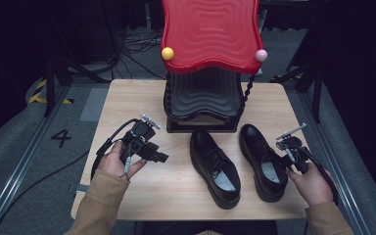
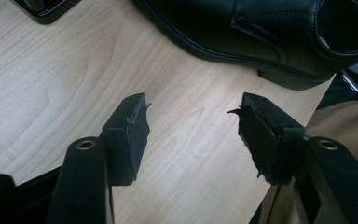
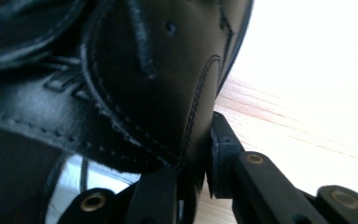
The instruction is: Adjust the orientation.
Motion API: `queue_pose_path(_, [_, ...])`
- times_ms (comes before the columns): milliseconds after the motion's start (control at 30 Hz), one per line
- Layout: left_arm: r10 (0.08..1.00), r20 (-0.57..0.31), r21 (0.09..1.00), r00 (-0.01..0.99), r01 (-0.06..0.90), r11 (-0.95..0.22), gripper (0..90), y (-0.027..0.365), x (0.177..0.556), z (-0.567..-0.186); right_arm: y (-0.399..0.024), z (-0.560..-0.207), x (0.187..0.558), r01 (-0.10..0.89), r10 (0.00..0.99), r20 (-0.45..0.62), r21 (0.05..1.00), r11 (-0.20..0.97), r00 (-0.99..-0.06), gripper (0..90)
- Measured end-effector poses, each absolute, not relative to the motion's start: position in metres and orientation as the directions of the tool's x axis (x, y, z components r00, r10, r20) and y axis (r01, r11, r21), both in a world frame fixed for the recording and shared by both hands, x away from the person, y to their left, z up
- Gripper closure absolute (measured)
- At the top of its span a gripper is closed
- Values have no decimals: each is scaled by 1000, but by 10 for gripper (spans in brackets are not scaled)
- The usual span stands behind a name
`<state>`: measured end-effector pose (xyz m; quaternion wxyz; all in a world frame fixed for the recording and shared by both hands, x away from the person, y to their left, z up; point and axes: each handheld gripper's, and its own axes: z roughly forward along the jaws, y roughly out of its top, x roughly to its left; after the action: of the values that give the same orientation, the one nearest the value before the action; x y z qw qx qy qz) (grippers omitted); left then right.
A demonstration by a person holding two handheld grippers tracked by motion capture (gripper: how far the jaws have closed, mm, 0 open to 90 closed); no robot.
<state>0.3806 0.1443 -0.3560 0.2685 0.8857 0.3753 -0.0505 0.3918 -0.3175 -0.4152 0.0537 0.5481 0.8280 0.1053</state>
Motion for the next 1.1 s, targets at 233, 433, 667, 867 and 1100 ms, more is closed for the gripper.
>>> queue_pose_path(233, [637,-292,437,714,692,-575,431,145,381,-356,-326,-407,390,894,917,56,251,371,-396,864])
queue_pose_path(433, [637,-292,434,714,692,-577,433,144,381,-356,-317,-398,385,878,903,95,294,377,-419,864])
queue_pose_path(667, [645,-279,428,711,694,-579,433,145,378,-357,-300,-402,394,865,890,120,323,385,-441,863])
queue_pose_path(867, [663,-284,432,693,710,-556,433,153,374,-357,-280,-411,405,870,889,137,316,379,-437,855])
queue_pose_path(1100, [671,-282,436,685,715,-547,433,159,370,-356,-272,-413,401,876,868,198,269,399,-456,719])
